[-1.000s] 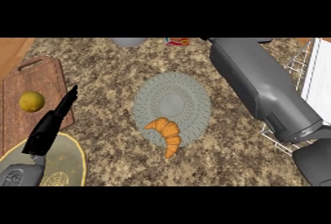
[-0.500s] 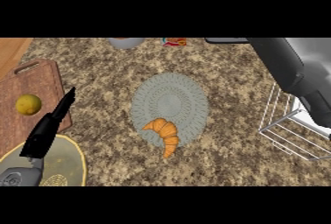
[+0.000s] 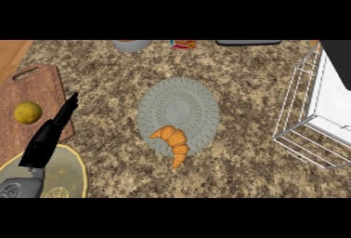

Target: Pick the pear from the placemat and place it in the tiered shelf

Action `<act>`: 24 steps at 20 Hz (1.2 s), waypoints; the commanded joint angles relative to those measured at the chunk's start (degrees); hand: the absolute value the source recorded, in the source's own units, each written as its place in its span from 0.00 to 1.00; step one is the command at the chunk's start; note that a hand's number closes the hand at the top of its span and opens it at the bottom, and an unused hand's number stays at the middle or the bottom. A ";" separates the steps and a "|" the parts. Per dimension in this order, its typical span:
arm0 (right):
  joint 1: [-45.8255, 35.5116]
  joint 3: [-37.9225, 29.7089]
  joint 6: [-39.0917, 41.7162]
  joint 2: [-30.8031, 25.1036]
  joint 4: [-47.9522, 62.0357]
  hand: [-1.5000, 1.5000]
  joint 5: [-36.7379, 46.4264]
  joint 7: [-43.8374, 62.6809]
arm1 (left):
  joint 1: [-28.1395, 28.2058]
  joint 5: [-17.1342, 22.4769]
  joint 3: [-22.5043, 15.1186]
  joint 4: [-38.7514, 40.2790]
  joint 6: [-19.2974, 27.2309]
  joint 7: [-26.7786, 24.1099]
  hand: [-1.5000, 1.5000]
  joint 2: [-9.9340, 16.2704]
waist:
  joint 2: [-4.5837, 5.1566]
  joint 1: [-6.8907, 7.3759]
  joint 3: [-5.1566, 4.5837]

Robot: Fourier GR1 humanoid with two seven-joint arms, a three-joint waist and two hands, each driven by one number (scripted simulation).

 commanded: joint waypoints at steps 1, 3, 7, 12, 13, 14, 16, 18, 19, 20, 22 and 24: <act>2.36 -1.40 7.72 -2.81 -2.39 1.00 -0.59 5.67 | 0.88 0.00 -0.04 -1.14 -0.46 0.56 0.50 -0.09 | 0.24 0.65 -0.02; 3.38 -2.01 9.46 -6.53 -3.67 1.00 -0.54 4.05 | 1.65 0.22 0.41 0.25 -0.53 -1.70 0.50 -0.39 | 0.32 0.53 -0.05; 11.85 -3.04 9.89 -10.18 -10.56 1.00 -1.68 1.22 | 1.69 0.60 0.51 -2.57 -1.27 0.98 0.50 -0.20 | 0.08 0.27 0.02; 20.18 -7.97 11.76 -15.14 -20.18 1.00 -6.26 -1.74 | 0.75 0.14 1.28 -0.80 -1.18 0.82 0.50 -0.58 | 0.37 0.34 -0.01; 20.08 -8.64 11.44 -13.85 -20.03 1.00 -6.22 -1.42 | -3.05 -0.55 1.25 3.06 -1.77 0.60 0.50 -0.53 | 0.72 0.68 -0.04; 25.53 -8.91 11.04 -15.13 -23.89 1.00 -7.38 -2.29 | 1.29 -0.35 1.50 -0.42 -1.72 -1.21 0.50 0.12 | 0.40 0.44 -0.01; 29.26 -10.03 10.81 -14.27 -28.89 1.00 -8.04 -0.47 | -2.31 -1.50 0.81 0.84 -0.27 1.35 0.50 -1.68 | 0.52 0.34 -0.02; 30.08 -12.56 9.89 -15.20 -27.12 1.00 -7.79 -3.32 | -3.92 -0.61 1.43 0.42 -2.72 2.57 0.50 -0.54 | 0.85 1.43 -0.02; 34.13 -12.34 8.48 -13.88 -30.83 1.00 -7.85 -2.24 | 0.26 -0.87 1.43 -1.60 -2.11 0.01 0.50 -0.72 | 0.73 1.50 -0.02; 33.18 -12.60 9.63 -12.33 -31.65 1.00 -7.25 0.79 | 0.63 -0.93 1.70 0.71 -2.63 -1.32 0.50 -0.68 | 0.80 1.64 -0.05; 38.63 -14.74 8.60 -15.02 -33.54 1.00 -7.93 -4.09 | -0.71 -2.91 0.48 1.11 -1.06 -0.86 0.50 -2.30 | 0.84 1.43 -0.03; 39.70 -15.16 8.40 -14.09 -32.32 1.00 -6.06 -2.99 | 0.79 -1.22 1.64 -3.84 -3.04 1.72 0.50 -0.75 | 0.88 2.13 -0.02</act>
